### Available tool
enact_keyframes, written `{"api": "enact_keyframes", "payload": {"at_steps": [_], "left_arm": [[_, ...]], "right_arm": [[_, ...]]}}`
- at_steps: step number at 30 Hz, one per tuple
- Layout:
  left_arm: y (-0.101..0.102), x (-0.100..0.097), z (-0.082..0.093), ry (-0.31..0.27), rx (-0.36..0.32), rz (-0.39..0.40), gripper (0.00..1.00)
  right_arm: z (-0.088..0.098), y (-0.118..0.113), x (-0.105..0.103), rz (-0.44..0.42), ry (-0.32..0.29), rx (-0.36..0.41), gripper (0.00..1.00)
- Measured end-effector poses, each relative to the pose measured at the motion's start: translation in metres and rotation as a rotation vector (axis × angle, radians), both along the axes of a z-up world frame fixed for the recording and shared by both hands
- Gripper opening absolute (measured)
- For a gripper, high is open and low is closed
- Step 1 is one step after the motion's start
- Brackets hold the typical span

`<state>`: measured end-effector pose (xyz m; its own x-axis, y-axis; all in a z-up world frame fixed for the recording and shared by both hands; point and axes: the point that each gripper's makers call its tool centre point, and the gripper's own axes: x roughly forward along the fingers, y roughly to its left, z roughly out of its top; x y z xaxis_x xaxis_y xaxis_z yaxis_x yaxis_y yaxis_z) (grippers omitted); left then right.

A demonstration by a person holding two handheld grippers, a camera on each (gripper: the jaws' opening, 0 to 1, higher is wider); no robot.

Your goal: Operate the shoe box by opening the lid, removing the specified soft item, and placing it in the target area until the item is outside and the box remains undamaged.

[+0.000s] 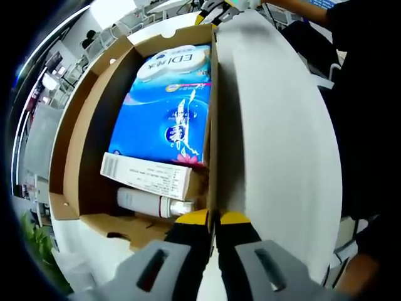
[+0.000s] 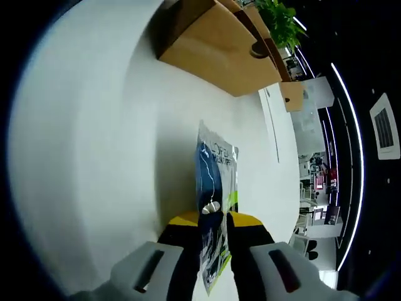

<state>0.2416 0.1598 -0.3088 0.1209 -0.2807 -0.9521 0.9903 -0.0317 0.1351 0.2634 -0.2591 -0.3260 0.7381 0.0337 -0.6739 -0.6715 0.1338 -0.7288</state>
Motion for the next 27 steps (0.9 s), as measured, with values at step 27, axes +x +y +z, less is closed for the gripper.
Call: {"api": "enact_keyframes", "payload": {"at_steps": [27], "left_arm": [[0.000, 0.000, -0.003, 0.012, 0.010, -0.007, 0.02]], "right_arm": [[0.000, 0.003, -0.025, -0.022, 0.083, 0.017, 0.20]]}}
